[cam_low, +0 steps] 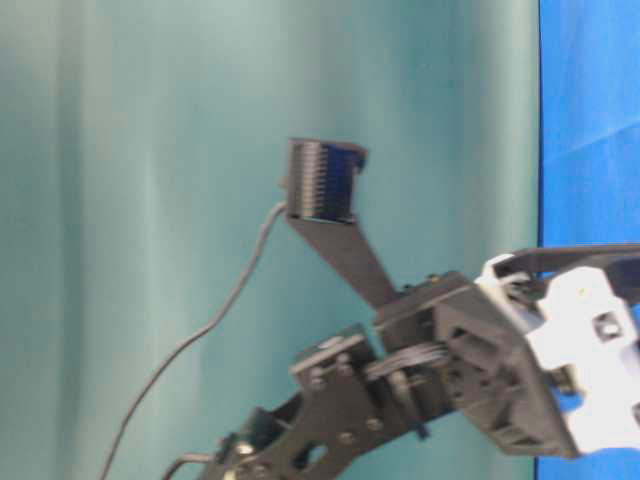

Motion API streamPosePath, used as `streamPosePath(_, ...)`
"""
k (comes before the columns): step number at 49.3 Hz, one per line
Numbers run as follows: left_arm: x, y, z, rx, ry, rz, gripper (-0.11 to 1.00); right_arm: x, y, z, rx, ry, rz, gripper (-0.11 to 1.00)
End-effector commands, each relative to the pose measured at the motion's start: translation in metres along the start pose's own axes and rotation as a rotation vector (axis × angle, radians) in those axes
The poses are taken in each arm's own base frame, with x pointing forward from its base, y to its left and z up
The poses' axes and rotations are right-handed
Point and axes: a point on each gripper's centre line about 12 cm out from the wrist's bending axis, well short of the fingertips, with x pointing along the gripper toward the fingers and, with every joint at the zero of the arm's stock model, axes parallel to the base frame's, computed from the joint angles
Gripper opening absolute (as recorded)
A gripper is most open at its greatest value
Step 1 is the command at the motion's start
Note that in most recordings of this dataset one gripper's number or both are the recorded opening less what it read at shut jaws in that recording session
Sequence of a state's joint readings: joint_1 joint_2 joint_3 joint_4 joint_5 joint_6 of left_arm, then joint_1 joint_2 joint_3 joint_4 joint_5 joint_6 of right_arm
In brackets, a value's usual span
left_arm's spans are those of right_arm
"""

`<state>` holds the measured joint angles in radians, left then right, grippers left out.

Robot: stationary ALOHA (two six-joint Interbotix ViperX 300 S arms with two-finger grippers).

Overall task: Handover the blue block to the right arm after grasping it with the left arm, then place it in the designated position.
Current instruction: 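Lower the left gripper over the cube and close on it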

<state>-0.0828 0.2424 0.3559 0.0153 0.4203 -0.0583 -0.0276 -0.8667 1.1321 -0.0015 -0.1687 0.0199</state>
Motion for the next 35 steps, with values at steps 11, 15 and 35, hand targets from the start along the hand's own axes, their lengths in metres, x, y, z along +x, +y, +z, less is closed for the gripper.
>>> streamPosePath(11,0.016,-0.001,0.000,0.009,-0.034,-0.003,0.92,0.003,0.000,0.007,0.005,-0.017,-0.002,0.97)
streamPosePath(15,0.020,-0.001,-0.002,0.011,-0.031,-0.003,0.92,0.003,0.000,0.006,0.005,-0.014,-0.002,0.97)
streamPosePath(35,0.027,0.000,-0.005,0.013,-0.023,-0.002,0.91,0.004,0.000,0.006,0.005,-0.014,-0.002,0.97)
